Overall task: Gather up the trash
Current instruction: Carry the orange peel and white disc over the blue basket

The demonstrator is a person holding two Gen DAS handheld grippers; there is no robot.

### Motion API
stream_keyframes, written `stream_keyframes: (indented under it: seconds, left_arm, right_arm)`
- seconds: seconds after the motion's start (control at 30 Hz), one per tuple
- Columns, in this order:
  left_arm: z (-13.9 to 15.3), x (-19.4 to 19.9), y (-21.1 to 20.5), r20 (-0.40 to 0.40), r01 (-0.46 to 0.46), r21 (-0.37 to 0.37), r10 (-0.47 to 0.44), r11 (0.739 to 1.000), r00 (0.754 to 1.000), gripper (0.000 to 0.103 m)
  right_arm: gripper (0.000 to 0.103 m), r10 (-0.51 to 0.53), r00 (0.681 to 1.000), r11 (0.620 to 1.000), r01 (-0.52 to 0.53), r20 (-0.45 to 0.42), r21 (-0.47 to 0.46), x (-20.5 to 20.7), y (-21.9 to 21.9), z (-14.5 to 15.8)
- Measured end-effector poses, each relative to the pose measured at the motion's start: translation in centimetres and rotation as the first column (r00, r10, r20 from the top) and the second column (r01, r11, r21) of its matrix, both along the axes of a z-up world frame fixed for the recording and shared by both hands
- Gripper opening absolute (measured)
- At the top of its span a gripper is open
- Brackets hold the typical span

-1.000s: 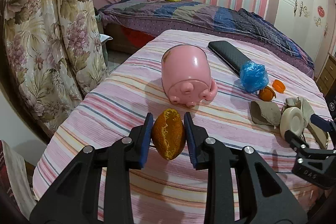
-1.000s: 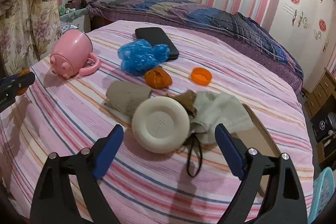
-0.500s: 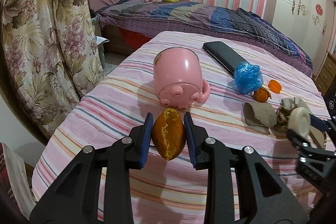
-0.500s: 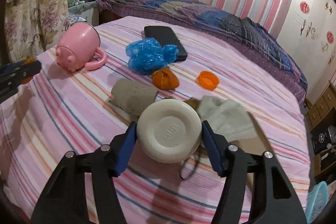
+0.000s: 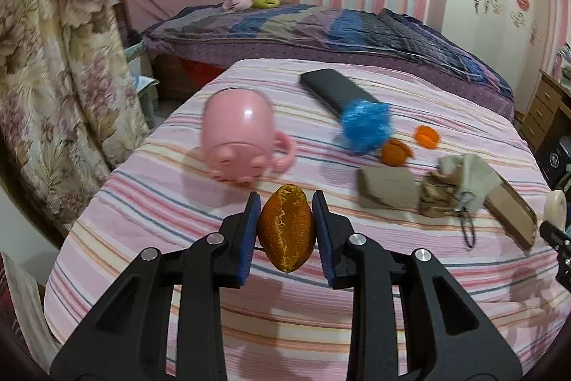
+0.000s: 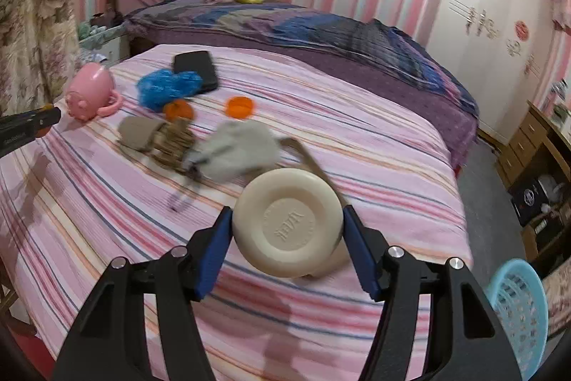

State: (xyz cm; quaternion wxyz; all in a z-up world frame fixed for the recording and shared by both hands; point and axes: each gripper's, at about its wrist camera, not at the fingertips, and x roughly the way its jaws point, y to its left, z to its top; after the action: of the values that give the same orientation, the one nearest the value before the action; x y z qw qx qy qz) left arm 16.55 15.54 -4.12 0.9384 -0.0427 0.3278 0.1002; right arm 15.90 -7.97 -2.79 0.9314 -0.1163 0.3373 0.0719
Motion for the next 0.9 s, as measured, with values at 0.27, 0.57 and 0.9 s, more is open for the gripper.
stream_keyframes:
  seconds: [0.27,0.57,0.9]
  left_arm:
    - [0.3,0.3,-6.1,-0.003,0.084,-0.03,-0.084,0.996,0.996,0.029]
    - [0.5,0.2,-15.7,0.008,0.218,-0.01,-0.218,0.976,0.976,0.029]
    - [-0.2,-0.8,-23.5,0.003,0.339,-0.017,-0.339,0.941,0.941,0.029]
  right_arm:
    - [0.061,-0.12,0.993,0.992,0.119,0.005,0.027,-2.0,-8.0,0.2]
    - [0.061,-0.26,0.966,0.963,0.258,0.01,0.082,-3.6,-17.0,0.1]
    - [0.061,-0.372,0.928,0.926,0.371,0.001,0.075,-5.6,-25.7,0.4]
